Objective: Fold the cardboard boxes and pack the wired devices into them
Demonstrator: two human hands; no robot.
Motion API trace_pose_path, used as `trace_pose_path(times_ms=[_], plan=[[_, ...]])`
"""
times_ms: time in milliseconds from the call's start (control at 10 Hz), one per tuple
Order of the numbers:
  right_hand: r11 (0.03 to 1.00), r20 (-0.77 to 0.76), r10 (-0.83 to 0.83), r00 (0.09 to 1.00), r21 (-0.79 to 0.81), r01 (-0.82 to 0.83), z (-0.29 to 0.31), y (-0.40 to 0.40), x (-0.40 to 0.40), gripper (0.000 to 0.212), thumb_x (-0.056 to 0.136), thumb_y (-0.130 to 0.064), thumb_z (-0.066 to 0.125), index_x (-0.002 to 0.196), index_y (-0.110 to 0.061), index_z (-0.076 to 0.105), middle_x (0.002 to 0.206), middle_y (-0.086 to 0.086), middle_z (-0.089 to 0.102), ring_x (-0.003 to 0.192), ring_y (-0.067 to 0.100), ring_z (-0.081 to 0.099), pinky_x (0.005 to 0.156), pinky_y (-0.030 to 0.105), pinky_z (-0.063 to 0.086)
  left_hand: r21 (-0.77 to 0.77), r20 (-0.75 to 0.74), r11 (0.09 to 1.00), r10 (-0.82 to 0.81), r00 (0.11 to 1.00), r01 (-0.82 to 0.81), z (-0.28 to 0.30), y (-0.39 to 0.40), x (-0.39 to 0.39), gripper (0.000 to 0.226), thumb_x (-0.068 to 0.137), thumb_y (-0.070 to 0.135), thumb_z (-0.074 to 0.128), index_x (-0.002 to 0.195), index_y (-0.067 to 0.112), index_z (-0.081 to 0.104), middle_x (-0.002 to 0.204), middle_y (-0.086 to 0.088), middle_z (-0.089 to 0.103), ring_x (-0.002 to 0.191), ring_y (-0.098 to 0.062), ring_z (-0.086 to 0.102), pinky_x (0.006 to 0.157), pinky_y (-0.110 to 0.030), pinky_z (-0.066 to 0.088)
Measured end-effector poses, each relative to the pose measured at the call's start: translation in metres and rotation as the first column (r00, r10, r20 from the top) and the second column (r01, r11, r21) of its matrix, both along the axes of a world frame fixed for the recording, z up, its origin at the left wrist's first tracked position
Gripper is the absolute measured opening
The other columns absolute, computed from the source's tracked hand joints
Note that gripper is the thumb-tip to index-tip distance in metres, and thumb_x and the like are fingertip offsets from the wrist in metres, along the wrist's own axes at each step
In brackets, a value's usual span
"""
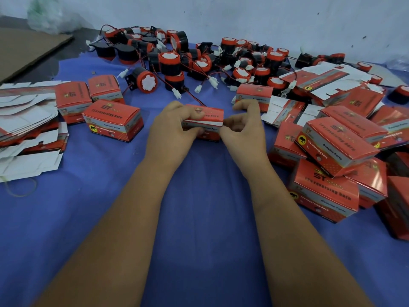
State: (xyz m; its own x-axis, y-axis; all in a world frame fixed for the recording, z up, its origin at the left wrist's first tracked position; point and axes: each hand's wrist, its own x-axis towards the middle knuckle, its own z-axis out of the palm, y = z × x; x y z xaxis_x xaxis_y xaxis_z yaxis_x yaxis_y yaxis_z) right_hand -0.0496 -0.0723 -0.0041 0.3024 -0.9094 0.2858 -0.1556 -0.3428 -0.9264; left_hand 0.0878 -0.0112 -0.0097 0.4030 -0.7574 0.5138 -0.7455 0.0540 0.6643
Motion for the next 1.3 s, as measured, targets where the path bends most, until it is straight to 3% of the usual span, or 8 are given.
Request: trace_pose_path(times_ms=[300, 400, 500, 600, 700, 900, 1000, 1300], plan=[[0.940, -0.349, -0.113, 0.930, -0.340, -0.014, -0.004, 0.000, 0.006, 0.020, 0.085, 0.002, 0.049, 0.078, -0.016, 0.045, 0.091, 0.005, 0.049, 0.073, 0.023, 0.043, 0.060, 0.035, 0.036, 0.043, 0.272, 0.998, 0.023, 0.962, -0.036, 0.001, 0.001, -0.008, 0.023, 0.084, 0.001, 0.069, 0.107, 0.001, 0.073, 0.119, -0.012, 0.070, 0.130, -0.034, 0.052, 0.115, -0.046, 0.031], [0.916, -0.372, -0.155, 0.915, -0.401, -0.008, -0.003, 0.000, 0.007, 0.020, 0.084, 0.000, 0.048, 0.077, -0.017, 0.041, 0.096, 0.006, 0.049, 0.075, 0.024, 0.044, 0.057, 0.037, 0.036, 0.058, 0.180, 0.998, -0.024, 0.983, 0.014, 0.001, 0.002, -0.011, 0.028, 0.088, 0.000, 0.062, 0.114, 0.008, 0.072, 0.122, -0.008, 0.068, 0.123, -0.028, 0.057, 0.116, -0.047, 0.032], [0.935, -0.345, -0.095, 0.934, -0.353, -0.035, -0.006, 0.002, 0.008, 0.027, 0.082, -0.005, 0.056, 0.075, -0.022, 0.037, 0.095, 0.000, 0.046, 0.077, 0.018, 0.042, 0.060, 0.037, 0.038, 0.050, 0.045, 0.998, -0.026, 0.999, 0.024, 0.001, 0.005, -0.009, 0.032, 0.093, 0.004, 0.057, 0.120, 0.012, 0.071, 0.133, -0.004, 0.063, 0.126, -0.018, 0.053, 0.104, -0.016, 0.033], [0.957, -0.298, -0.046, 0.953, -0.285, -0.043, -0.008, 0.002, 0.010, 0.025, 0.084, -0.012, 0.064, 0.081, -0.019, 0.040, 0.092, 0.001, 0.053, 0.078, 0.014, 0.046, 0.063, 0.028, 0.037, 0.065, 0.064, 0.997, -0.034, 0.997, 0.030, 0.002, 0.006, -0.011, 0.034, 0.094, 0.003, 0.054, 0.123, 0.013, 0.068, 0.136, -0.003, 0.061, 0.132, -0.019, 0.049, 0.117, -0.033, 0.028], [0.970, -0.277, -0.079, 0.958, -0.245, 0.009, -0.008, -0.003, 0.018, 0.035, 0.085, -0.017, 0.066, 0.073, -0.026, 0.034, 0.084, 0.000, 0.054, 0.069, 0.014, 0.045, 0.056, 0.026, 0.032, -0.014, 0.169, 0.995, 0.100, 0.981, -0.099, 0.002, 0.005, -0.015, 0.034, 0.091, 0.005, 0.053, 0.122, 0.010, 0.066, 0.130, -0.005, 0.062, 0.128, -0.026, 0.049, 0.111, -0.039, 0.032], [0.996, -0.234, -0.031, 0.972, -0.084, 0.011, 0.007, -0.005, 0.067, 0.001, 0.091, -0.010, 0.059, 0.091, -0.011, 0.058, 0.094, 0.008, 0.060, 0.084, 0.027, 0.058, 0.066, 0.037, 0.049, -0.007, -0.398, 0.966, 0.235, 0.887, -0.259, 0.004, 0.009, -0.008, 0.028, 0.099, 0.020, 0.046, 0.072, 0.016, 0.055, 0.070, -0.002, 0.058, 0.062, -0.012, 0.048, 0.060, -0.042, 0.039], [0.953, -0.189, 0.302, 0.934, 0.095, -0.289, 0.010, 0.006, 0.087, 0.027, 0.095, -0.003, 0.049, 0.106, -0.013, 0.071, 0.080, 0.002, 0.067, 0.082, 0.029, 0.064, 0.068, 0.037, 0.054, 0.010, -0.542, 0.945, 0.280, 0.792, -0.327, 0.005, 0.009, 0.000, 0.043, 0.097, 0.019, 0.045, 0.055, 0.024, 0.044, 0.054, 0.003, 0.048, 0.053, -0.009, 0.041, 0.052, -0.035, 0.030], [0.965, -0.229, 0.263, 0.937, 0.059, -0.256, -0.004, 0.012, 0.089, 0.027, 0.093, -0.006, 0.049, 0.080, -0.012, 0.072, 0.075, 0.010, 0.071, 0.073, 0.030, 0.066, 0.066, 0.044, 0.054, 0.084, -0.580, 0.962, 0.259, 0.772, -0.259, -0.001, 0.005, 0.005, 0.041, 0.097, 0.023, 0.046, 0.056, 0.024, 0.047, 0.057, 0.006, 0.048, 0.055, -0.009, 0.044, 0.055, -0.030, 0.030]])
